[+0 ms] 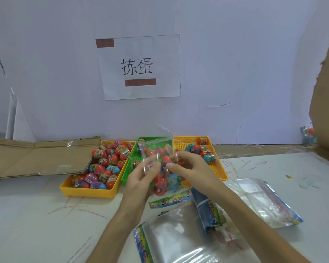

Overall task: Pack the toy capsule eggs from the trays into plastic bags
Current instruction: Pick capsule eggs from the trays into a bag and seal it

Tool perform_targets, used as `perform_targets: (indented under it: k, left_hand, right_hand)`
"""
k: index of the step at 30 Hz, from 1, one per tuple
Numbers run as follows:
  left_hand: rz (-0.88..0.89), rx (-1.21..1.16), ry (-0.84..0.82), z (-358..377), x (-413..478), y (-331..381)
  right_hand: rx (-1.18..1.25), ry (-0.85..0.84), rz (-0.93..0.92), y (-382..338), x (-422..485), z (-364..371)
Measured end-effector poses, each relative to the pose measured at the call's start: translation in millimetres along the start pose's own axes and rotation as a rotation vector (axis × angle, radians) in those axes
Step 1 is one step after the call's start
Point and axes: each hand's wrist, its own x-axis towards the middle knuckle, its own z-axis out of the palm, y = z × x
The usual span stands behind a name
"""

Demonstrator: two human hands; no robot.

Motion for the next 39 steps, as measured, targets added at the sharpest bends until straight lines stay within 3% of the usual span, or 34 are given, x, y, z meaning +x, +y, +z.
perform_targets:
  k: [4,15,23,27,34,39]
  left_hand:
    - [-0.017,0.065,-0.048,-2,2,-6]
    - [0.059,0.184,0.010,-6,3,-10]
    - [0.072,0.124,-0.044,-2,0,-7]
    - [0.086,0.112,0.026,-2,0,-6]
    - [0.117,0.145,0.036,-5,1,-6]
    - [0.219,0.351,-0.039,-2,-3,-9]
  right_hand:
    - [0.061,0.023,-0.012,2,1,1]
    - [0.103,-0.014,-0.018,2,0,5]
    - [0.083,0.016,-0.026,2,1,4]
    - [0.105,-0.011,-0.019,2,0,5]
    - [0.026,-0.014,-0.011,5,0,8]
    - [-0.122,0.000,0.002,8,0,10]
